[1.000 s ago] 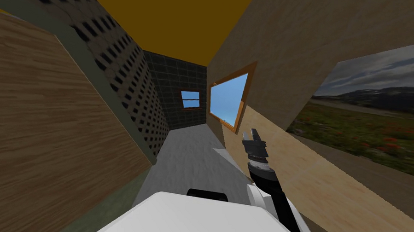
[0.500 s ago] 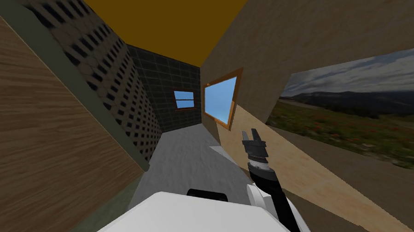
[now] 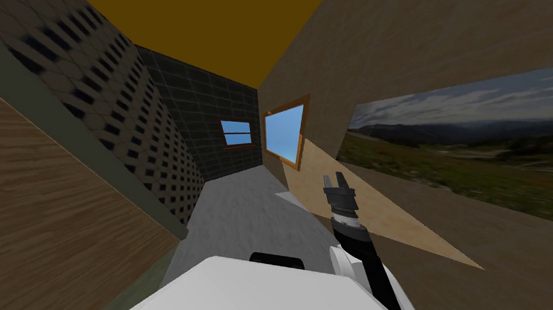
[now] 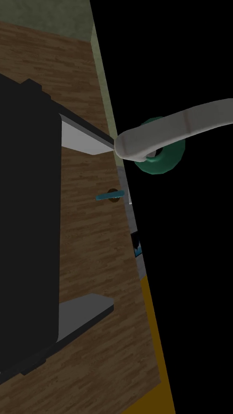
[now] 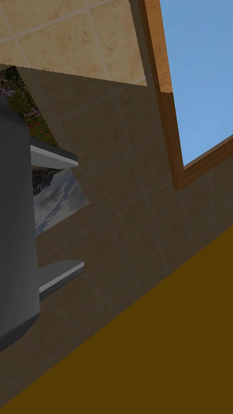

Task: Push the door open

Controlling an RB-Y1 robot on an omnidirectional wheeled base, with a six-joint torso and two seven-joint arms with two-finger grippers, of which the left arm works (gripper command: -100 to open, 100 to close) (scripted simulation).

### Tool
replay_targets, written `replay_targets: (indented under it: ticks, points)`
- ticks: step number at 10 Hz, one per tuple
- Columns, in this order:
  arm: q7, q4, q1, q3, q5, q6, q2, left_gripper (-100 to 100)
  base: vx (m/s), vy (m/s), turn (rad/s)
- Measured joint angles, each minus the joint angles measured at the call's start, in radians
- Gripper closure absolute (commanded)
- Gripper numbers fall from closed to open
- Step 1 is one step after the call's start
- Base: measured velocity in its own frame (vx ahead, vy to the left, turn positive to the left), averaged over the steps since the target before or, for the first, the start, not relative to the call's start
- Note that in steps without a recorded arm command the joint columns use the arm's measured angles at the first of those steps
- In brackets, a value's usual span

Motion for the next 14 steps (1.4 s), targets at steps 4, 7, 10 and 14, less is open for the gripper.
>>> replay_targets:
  ticks: [4,7,10,14]
  points:
    - [0.070,0.023,-0.015,0.054,0.025,-0.009,-0.034,-100,-0.104,0.010,-0.248]
    - [0.123,0.069,-0.020,0.087,0.038,-0.021,-0.040,-100,-0.093,0.001,-0.239]
    - [0.181,0.110,-0.031,0.122,0.052,-0.040,-0.064,-100,-0.086,0.005,-0.169]
    - [0.187,0.116,-0.031,0.122,0.052,-0.043,-0.055,-100,-0.198,0.001,0.001]
